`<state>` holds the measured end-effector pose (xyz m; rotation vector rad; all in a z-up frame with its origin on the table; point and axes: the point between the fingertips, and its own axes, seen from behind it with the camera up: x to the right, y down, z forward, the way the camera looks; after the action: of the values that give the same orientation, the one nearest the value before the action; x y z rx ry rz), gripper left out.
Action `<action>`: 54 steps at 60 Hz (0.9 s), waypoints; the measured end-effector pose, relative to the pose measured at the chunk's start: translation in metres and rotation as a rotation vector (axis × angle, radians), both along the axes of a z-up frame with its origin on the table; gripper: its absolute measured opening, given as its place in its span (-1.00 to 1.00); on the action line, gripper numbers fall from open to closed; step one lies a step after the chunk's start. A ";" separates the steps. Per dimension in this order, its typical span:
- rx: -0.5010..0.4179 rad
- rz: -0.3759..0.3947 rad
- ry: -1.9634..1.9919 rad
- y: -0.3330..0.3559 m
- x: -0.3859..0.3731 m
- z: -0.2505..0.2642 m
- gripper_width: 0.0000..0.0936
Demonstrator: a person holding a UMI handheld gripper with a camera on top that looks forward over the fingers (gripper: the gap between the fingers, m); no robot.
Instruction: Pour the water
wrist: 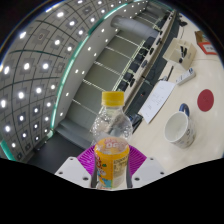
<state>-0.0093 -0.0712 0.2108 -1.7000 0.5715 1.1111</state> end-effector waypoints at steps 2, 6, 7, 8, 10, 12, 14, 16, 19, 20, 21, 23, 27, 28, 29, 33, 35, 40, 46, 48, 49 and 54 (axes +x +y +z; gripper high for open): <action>-0.011 -0.002 0.074 0.008 -0.002 0.003 -0.14; -0.040 -0.018 0.224 0.023 -0.008 0.003 -0.14; -0.043 -0.020 0.267 0.027 -0.009 0.004 -0.14; -0.046 -0.023 0.310 0.030 -0.009 0.005 -0.14; -0.064 -0.035 0.399 0.035 -0.006 0.006 -0.15; -0.077 -0.049 0.485 0.045 -0.007 0.001 -0.15; -0.089 -0.065 0.567 0.051 -0.005 -0.002 -0.14; -0.104 -0.080 0.645 0.055 0.000 -0.004 -0.15; -0.112 -0.095 0.755 0.065 0.001 -0.010 -0.14; -0.117 -0.104 0.788 0.068 0.003 -0.013 -0.14; -0.124 -0.110 0.821 0.071 0.004 -0.016 -0.15; -0.133 -0.110 0.890 0.071 0.006 -0.017 -0.14; -0.159 -0.130 0.973 0.083 0.007 -0.030 -0.14; -0.163 -0.129 0.988 0.083 0.005 -0.031 -0.14; -0.168 -0.133 0.997 0.084 0.005 -0.034 -0.14; -0.187 -0.158 1.001 0.091 0.007 -0.046 -0.14; -0.188 -0.161 0.997 0.091 0.007 -0.047 -0.14; -0.197 -0.161 0.975 0.091 0.004 -0.045 -0.15; -0.203 -0.146 0.906 0.097 0.002 -0.041 -0.14; -0.205 -0.137 0.852 0.097 0.001 -0.039 -0.14; -0.203 -0.132 0.825 0.084 -0.005 -0.033 -0.14; -0.177 -0.106 0.611 0.091 -0.001 -0.023 -0.14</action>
<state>-0.0099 0.0199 0.1882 -1.4377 1.1546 1.5434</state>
